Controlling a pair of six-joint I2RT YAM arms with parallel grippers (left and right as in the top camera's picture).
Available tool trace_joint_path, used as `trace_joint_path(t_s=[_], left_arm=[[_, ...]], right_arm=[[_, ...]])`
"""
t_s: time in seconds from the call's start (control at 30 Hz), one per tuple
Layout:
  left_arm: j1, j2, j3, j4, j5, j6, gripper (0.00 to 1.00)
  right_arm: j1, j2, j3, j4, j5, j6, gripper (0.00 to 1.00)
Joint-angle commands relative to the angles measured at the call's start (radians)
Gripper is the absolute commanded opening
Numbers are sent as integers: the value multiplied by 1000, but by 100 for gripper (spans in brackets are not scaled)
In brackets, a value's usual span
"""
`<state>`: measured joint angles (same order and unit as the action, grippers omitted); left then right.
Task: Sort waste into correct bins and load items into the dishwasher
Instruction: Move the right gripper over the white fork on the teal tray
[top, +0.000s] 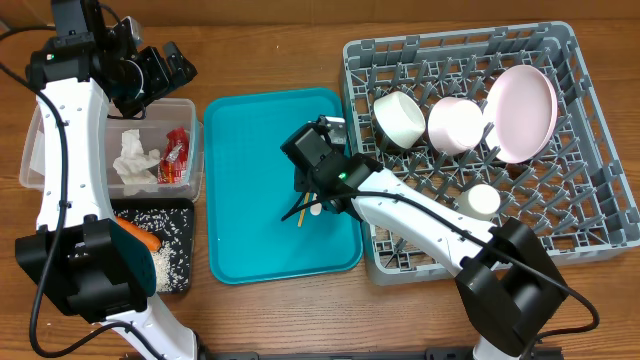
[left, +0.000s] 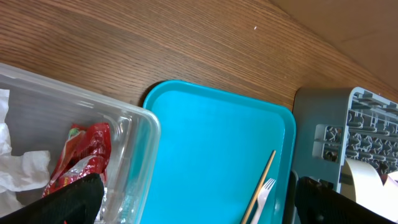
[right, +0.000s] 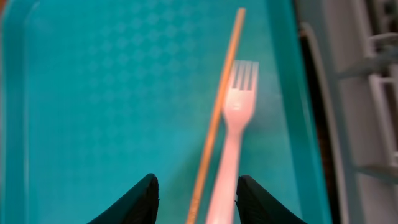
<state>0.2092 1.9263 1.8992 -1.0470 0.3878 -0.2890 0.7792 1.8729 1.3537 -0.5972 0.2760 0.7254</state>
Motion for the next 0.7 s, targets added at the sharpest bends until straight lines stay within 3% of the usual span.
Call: trace_joint_path(t_s=[0.0, 0.67], left_arm=[[-9, -17, 21, 0, -6, -10, 100], [-10, -17, 21, 0, -6, -10, 100]], right_arm=[[-2, -10, -8, -7, 81, 35, 42], [52, 54, -5, 8, 153, -26, 48]])
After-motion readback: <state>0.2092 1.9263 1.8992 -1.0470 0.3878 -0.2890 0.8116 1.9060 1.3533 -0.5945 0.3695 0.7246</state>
